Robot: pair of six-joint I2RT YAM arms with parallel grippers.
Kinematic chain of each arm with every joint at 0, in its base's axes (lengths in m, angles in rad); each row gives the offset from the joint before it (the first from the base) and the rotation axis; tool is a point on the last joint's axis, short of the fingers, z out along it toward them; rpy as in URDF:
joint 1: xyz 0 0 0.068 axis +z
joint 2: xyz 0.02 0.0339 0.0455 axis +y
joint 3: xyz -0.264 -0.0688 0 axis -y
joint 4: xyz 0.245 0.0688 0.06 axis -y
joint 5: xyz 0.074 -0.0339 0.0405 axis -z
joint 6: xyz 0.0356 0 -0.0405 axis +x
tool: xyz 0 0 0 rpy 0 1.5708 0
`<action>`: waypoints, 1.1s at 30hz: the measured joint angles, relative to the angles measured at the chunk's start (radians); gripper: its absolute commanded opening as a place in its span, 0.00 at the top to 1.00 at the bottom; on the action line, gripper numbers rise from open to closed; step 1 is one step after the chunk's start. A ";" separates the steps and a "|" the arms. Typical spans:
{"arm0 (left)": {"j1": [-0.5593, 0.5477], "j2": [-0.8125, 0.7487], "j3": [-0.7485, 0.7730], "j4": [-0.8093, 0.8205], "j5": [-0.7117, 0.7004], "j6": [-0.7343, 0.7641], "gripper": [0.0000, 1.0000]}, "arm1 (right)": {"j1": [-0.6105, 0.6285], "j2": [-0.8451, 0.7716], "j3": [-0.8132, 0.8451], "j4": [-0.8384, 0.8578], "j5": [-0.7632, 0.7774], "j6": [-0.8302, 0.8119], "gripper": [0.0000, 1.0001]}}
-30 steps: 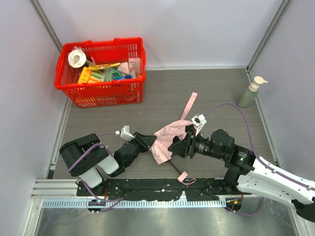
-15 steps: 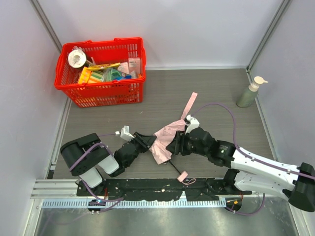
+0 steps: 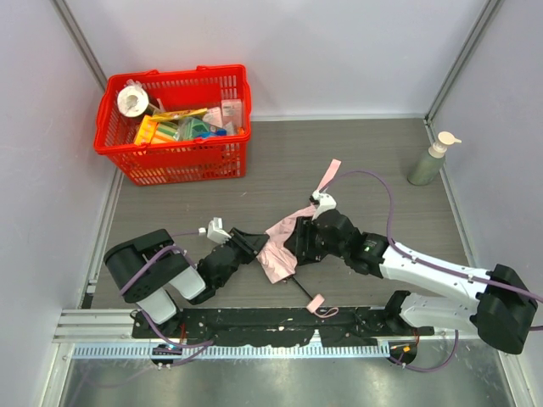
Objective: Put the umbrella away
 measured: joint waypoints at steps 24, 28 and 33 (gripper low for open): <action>-0.001 -0.020 -0.006 -0.047 -0.018 -0.040 1.00 | 0.183 -0.262 -0.108 0.039 -0.166 0.115 0.41; -0.001 -0.037 -0.013 -0.049 -0.018 -0.030 1.00 | 0.151 -0.328 0.089 -0.177 0.031 0.071 0.36; -0.001 -0.056 -0.014 -0.065 -0.016 -0.018 1.00 | 0.072 -0.285 0.279 -0.286 0.185 -0.005 0.40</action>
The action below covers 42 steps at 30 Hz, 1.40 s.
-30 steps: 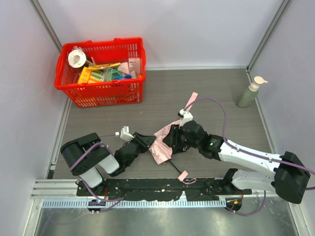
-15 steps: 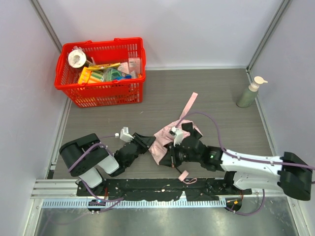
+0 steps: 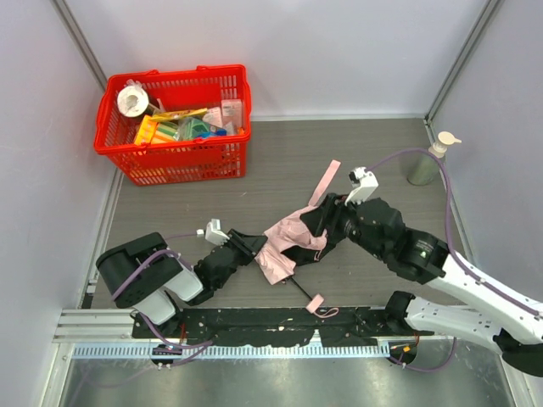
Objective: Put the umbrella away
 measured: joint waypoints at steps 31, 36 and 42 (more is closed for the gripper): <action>0.001 0.023 -0.005 0.034 0.012 0.004 1.00 | -0.111 -0.010 -0.054 -0.122 0.077 0.129 0.23; 0.001 0.023 -0.006 0.036 0.013 0.004 1.00 | -0.313 0.254 0.186 -0.198 0.073 0.127 0.23; 0.001 0.023 -0.006 0.037 0.014 0.004 1.00 | -0.328 0.539 0.326 -0.315 0.071 0.194 0.26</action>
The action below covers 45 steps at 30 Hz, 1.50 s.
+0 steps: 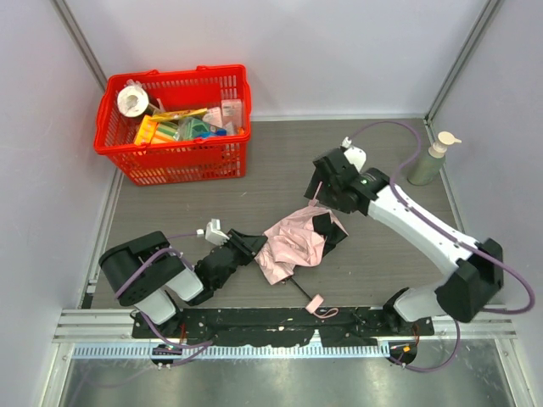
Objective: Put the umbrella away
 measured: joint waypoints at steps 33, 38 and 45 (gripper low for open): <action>0.001 0.195 -0.014 0.190 -0.002 -0.084 1.00 | -0.021 -0.633 -0.918 0.871 -0.100 0.258 0.99; 0.002 0.281 -0.013 0.270 -0.003 -0.127 1.00 | -0.023 -0.736 -0.966 0.898 -0.133 0.247 0.97; 0.002 0.257 -0.013 0.254 -0.004 -0.109 1.00 | -0.023 -0.876 -1.080 0.678 -0.241 0.270 0.84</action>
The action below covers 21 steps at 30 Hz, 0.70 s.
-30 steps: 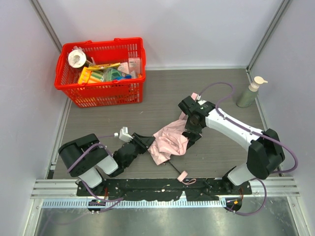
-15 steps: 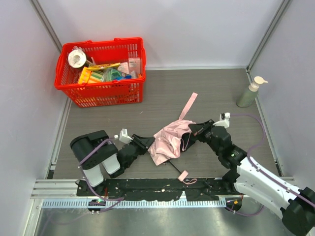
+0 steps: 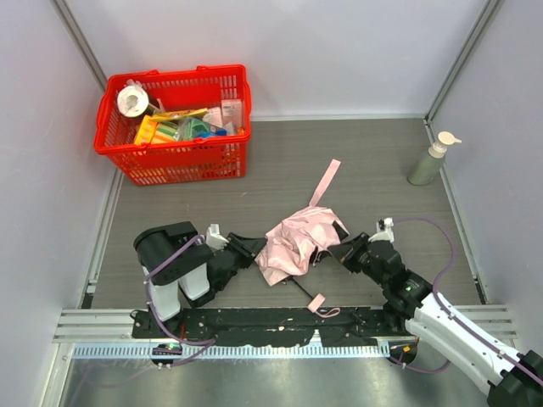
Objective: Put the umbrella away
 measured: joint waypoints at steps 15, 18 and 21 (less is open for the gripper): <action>-0.001 -0.056 0.000 -0.048 0.010 0.031 1.00 | -0.001 -0.096 0.351 -0.634 -0.137 -0.110 0.39; -0.001 -0.077 0.000 -0.062 0.015 0.044 1.00 | -0.001 0.034 0.455 -0.635 -0.134 -0.192 0.38; -0.001 -0.106 0.002 -0.080 0.022 0.062 1.00 | -0.001 0.175 0.524 -0.623 -0.133 -0.278 0.39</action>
